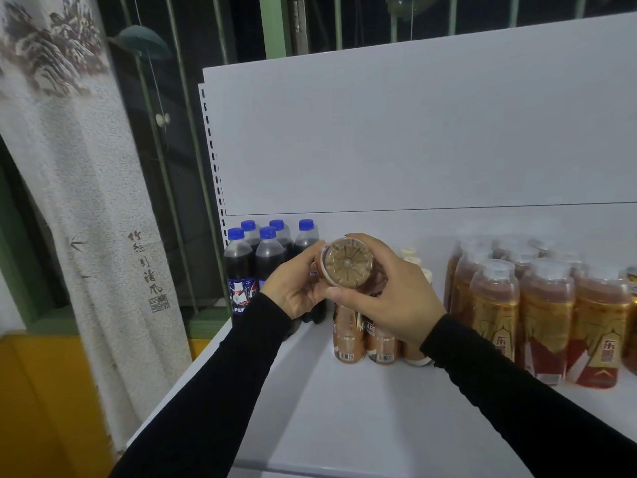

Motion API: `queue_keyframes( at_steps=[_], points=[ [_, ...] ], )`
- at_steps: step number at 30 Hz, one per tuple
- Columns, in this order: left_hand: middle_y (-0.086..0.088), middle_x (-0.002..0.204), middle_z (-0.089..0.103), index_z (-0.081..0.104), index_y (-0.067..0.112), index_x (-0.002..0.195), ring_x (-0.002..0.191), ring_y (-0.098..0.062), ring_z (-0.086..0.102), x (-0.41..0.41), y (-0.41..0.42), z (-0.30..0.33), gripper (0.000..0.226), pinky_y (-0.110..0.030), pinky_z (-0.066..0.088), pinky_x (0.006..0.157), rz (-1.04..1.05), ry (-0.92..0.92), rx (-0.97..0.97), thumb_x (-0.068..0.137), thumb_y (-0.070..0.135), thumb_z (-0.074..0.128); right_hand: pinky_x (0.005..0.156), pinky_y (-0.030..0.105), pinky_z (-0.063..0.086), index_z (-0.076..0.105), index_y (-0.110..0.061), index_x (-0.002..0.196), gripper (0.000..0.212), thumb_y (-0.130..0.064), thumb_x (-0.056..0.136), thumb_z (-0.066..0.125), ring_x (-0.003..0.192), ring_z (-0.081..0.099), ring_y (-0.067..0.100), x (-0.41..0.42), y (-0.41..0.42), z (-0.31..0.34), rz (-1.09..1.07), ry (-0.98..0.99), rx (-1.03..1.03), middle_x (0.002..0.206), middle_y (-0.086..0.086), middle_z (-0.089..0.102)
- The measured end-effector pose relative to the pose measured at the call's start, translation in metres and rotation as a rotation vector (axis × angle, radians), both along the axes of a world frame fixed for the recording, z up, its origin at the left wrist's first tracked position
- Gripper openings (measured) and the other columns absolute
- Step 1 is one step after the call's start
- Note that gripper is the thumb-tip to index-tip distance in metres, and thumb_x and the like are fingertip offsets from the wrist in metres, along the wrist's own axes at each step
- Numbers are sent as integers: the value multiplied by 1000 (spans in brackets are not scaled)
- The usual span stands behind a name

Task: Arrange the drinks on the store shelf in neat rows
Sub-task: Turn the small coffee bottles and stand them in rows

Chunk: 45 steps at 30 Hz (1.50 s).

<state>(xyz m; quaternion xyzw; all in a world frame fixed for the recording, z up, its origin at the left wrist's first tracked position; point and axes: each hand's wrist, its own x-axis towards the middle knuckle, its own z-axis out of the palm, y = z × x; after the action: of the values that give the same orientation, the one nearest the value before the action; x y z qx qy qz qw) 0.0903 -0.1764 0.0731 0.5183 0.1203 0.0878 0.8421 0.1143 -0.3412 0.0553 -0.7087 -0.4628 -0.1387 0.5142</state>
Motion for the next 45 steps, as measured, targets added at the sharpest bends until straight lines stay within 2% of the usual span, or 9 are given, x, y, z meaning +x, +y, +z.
queue_keyframes(
  at_steps=[4,9,12,16,20,25,30,38,45],
  points=[
    [-14,83,72,68,3,111,65,-22,73,5,5,0,28,-33,58,50,117,-27,56,95,25,68,83,6,45,37,-54,127,72,-59,66,76,104,54,-19,4,-4,-5,43,72,-66,103,-51,52],
    [-15,120,67,56,20,134,103,-30,69,6,9,0,46,-40,59,73,189,-263,275,91,21,72,85,22,53,32,-37,146,82,-68,74,56,93,65,-6,17,-10,-18,70,237,-109,105,-15,67],
    [-15,108,72,51,24,139,99,-29,70,0,-1,-2,51,-39,58,84,118,-392,445,93,14,69,78,16,52,36,-42,135,75,-68,68,58,89,66,-4,20,-12,-17,61,295,-149,101,-19,65],
    [-6,103,76,51,25,135,98,-21,71,-6,-13,-2,48,-33,57,84,-6,-500,577,94,3,64,82,23,57,63,-34,110,47,-52,68,73,92,69,3,27,-16,-21,78,318,-124,99,-12,73],
    [-7,115,73,60,22,125,112,-23,68,-11,-17,-4,51,-36,55,95,-89,-557,710,81,-2,74,82,17,55,60,-37,110,47,-35,69,83,96,68,2,30,-23,-30,75,330,-93,103,-18,71],
    [10,105,73,62,19,112,104,-10,67,-17,-21,-18,55,-28,53,95,-188,-544,881,69,-11,77,81,6,46,51,-40,111,64,-4,70,86,102,59,-14,32,-32,-48,29,300,-111,111,-19,64],
    [8,106,70,62,20,109,105,-8,67,-19,-23,-22,55,-25,51,94,-224,-529,969,72,-17,78,85,3,43,47,-42,115,69,-6,70,85,109,53,-19,35,-37,-58,10,276,-160,118,-22,59],
    [0,117,70,61,26,120,109,-15,66,-22,-23,-7,47,-27,54,94,-115,-556,992,84,1,77,82,6,46,52,-44,114,53,-22,75,81,102,61,-11,27,-42,-51,26,254,-194,103,-38,65],
    [4,110,74,67,33,114,99,-18,72,-8,-20,15,31,-44,58,92,-31,-500,1029,89,18,75,82,11,49,55,-34,120,40,-21,86,71,103,65,-3,29,-50,-41,86,311,-207,106,-22,71]
  ],
)
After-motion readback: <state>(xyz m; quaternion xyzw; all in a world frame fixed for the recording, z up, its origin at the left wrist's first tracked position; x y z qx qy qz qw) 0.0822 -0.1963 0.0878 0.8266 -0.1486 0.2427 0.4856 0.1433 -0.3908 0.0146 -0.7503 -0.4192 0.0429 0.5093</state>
